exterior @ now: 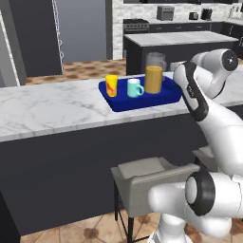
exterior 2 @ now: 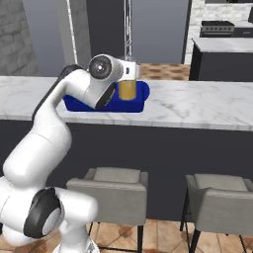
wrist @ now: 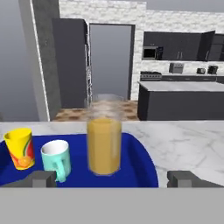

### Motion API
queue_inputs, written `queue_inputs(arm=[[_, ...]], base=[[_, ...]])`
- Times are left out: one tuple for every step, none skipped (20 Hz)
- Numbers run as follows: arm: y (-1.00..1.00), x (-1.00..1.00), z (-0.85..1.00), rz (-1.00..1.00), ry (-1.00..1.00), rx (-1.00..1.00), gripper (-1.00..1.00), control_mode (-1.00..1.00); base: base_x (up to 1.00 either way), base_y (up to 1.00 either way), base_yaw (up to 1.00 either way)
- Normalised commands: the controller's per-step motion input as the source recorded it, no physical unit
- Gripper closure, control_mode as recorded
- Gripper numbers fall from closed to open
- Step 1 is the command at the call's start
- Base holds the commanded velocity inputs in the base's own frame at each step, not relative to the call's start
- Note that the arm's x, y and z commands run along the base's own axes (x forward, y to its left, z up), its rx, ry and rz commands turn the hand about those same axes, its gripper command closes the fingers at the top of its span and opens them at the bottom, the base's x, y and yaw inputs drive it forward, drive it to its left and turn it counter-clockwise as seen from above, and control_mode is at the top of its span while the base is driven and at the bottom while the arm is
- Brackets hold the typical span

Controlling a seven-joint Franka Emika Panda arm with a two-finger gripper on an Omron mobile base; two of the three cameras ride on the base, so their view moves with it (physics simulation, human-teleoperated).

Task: There is a tray on the dining counter. Grab the cup, mug, and pitcher and place them on the tray. The pitcher may be placed next to the tray if it cannot fit the tray.

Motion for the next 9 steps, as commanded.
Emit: queue_inputs(arm=[[0.63, -1.0, 0.21, -0.07, 0.05, 0.0, -1.0, -1.0], [0.75, -1.0, 0.14, -0.07, 0.03, 0.0, -1.0, -1.0], [0.71, -1.0, 0.21, -0.07, 0.05, 0.0, -1.0, -1.0], [0.71, -1.0, 0.24, -0.08, 0.02, 0.0, -1.0, -1.0], [0.71, -1.0, 0.19, -0.1, 0.0, 0.0, -1.0, -1.0], [0.75, -1.0, 0.25, -0.1, 0.0, 0.0, -1.0, -1.0], [0.67, -1.0, 0.28, -0.07, 0.0, 0.0, -1.0, -1.0], [0.57, -1.0, 0.31, -0.05, 0.0, 0.0, -1.0, -1.0], [0.56, -1.0, 0.39, -0.03, 0.0, 0.0, -1.0, -1.0]], base=[[0.0, 0.0, 0.0], [0.0, 0.0, 0.0], [0.0, 0.0, 0.0], [0.0, 0.0, 0.0], [0.0, 0.0, 0.0], [0.0, 0.0, 0.0], [0.0, 0.0, 0.0], [0.0, 0.0, 0.0], [0.0, 0.0, 0.0]])
